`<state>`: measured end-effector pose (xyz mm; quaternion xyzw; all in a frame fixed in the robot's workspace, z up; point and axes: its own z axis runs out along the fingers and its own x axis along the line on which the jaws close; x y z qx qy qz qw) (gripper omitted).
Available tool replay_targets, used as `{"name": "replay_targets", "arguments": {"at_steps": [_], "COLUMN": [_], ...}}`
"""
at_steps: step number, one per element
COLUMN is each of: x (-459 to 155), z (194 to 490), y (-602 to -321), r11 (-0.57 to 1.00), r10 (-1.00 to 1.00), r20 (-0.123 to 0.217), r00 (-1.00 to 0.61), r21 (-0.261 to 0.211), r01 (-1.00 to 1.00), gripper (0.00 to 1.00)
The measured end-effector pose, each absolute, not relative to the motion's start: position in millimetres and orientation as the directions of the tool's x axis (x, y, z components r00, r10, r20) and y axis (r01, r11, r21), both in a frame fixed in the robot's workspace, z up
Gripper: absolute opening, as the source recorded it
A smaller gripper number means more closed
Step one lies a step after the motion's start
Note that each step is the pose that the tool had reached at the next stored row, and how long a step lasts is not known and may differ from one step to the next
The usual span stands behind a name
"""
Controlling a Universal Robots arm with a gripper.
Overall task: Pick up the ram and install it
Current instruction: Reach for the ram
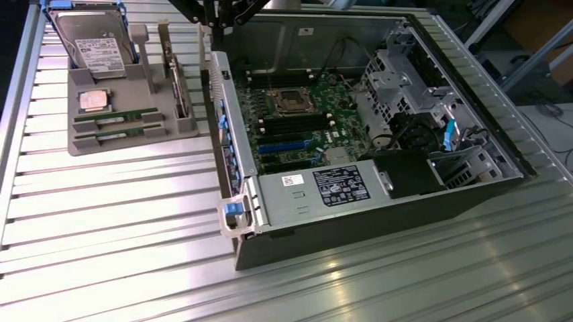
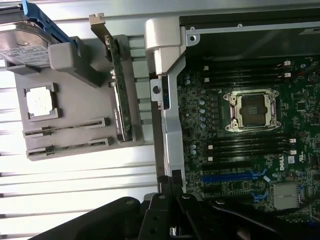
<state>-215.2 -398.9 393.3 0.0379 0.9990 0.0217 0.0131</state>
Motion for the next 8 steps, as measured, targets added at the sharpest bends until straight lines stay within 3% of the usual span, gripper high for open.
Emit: {"name": "replay_targets", "arguments": {"at_steps": [8], "x": [-218.7], "z": [393.3], "y": [-398.9], "r11": [0.996], "r10": [0.076], "r20": [-0.024], "r00": [-0.997], "r21": [0.044], "r01": [0.075], "gripper": [0.10]}}
